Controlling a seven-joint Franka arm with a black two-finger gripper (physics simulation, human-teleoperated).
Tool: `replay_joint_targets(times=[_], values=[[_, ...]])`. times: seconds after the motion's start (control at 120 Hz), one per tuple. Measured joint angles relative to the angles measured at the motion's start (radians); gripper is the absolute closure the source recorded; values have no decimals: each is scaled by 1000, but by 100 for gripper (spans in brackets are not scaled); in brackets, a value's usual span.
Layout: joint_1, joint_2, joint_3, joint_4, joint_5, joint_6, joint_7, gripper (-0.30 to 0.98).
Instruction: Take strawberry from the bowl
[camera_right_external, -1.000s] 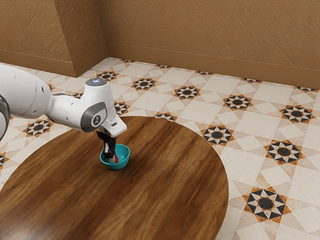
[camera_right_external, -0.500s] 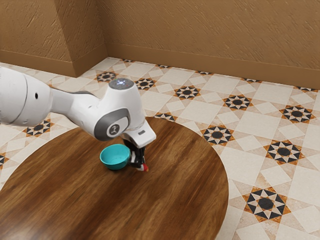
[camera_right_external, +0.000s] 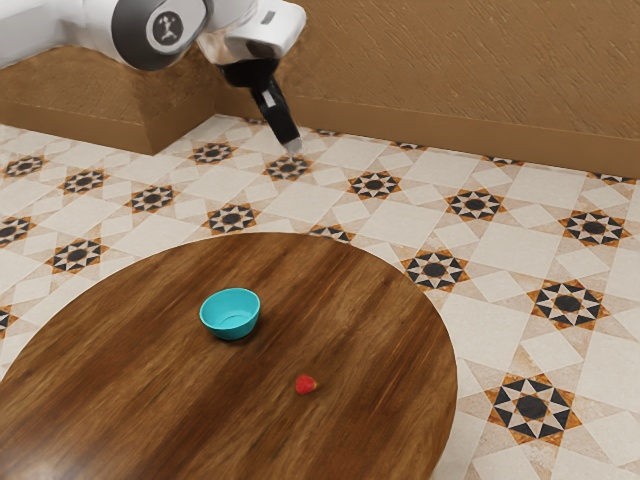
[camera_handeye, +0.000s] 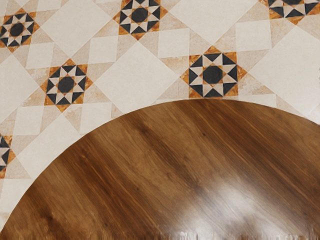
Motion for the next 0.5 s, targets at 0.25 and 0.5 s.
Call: replay_joint_targets(times=[0.25, 0.5], values=[[244, -91, 39, -39, 74, -372, -242, 3], [260, -98, -2, -14, 69, -430, -350, 1]])
